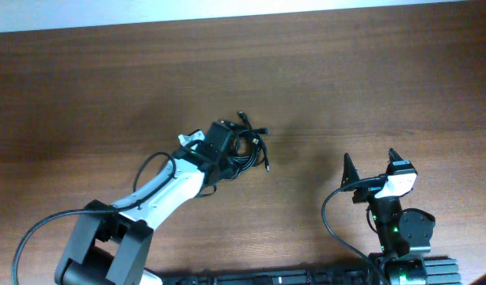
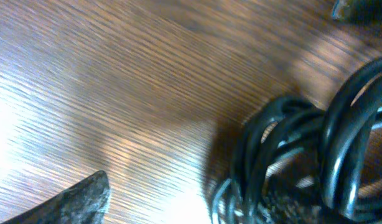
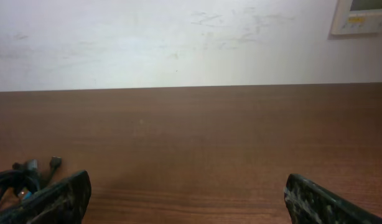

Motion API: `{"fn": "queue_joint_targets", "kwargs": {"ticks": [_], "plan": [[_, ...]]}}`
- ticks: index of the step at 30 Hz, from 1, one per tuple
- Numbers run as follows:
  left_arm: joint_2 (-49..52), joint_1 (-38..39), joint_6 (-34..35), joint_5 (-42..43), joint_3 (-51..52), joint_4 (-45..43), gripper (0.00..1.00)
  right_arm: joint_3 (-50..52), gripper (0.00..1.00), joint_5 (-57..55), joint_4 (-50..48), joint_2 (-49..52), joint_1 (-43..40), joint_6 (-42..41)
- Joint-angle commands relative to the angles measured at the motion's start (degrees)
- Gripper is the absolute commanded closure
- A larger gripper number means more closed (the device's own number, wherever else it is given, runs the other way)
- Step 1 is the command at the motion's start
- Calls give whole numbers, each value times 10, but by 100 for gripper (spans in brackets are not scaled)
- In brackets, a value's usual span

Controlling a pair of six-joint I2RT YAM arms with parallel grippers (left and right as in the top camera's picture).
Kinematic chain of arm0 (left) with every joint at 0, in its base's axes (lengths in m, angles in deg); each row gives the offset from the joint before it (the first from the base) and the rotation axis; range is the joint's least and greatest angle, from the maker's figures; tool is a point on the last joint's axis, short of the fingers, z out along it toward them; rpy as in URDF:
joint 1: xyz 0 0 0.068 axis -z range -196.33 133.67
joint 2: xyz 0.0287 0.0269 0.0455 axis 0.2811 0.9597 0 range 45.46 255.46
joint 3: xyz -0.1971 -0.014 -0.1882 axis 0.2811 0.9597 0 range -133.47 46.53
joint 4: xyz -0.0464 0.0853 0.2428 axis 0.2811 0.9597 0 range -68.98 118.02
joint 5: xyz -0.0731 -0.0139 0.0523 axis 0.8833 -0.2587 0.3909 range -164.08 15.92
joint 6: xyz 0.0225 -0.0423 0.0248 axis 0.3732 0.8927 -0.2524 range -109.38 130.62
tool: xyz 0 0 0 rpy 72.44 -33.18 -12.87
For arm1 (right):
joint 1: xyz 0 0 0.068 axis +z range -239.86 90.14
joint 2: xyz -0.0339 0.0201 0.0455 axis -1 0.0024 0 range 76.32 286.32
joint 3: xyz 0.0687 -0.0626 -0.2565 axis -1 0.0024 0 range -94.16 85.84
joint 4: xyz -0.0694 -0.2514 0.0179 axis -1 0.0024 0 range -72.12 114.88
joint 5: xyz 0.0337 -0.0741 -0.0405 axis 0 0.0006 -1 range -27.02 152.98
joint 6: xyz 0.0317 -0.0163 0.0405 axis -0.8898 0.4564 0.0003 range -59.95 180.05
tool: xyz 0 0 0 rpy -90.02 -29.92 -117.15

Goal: Untangle cables
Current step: 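Raise the held cable bundle with the left gripper toward center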

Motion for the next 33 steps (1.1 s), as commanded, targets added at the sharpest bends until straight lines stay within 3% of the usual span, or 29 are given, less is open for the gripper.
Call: {"fn": "queue_joint_targets", "kwargs": {"ticks": [1,8,11,15,17,20,21,27,33], "plan": [[17,-16,-100,-10,-10,4,13,3,1,-7,4,-4,-3,-5],[50,-16,-101,-20,-10,-19,9,3,2,-7,4,-4,-3,-5],[80,-16,-101,-20,-10,-47,1,3,1,-7,4,-4,-3,-5],[118,-16,-101,-20,-10,-67,2,3,1,-7,4,-4,-3,-5],[133,-16,-101,-20,-10,-66,27,3,1,-7,4,-4,-3,-5],[134,-16,-101,-20,-10,-65,79,3,1,-7,4,-4,-3,-5],[134,-16,-101,-20,-10,-64,100,3,1,-7,4,-4,-3,-5],[134,-16,-119,-27,-10,-65,100,3,1,-7,4,-4,-3,-5],[102,-16,-218,-27,-17,-65,100,3,1,-7,4,-4,-3,-5]]}}
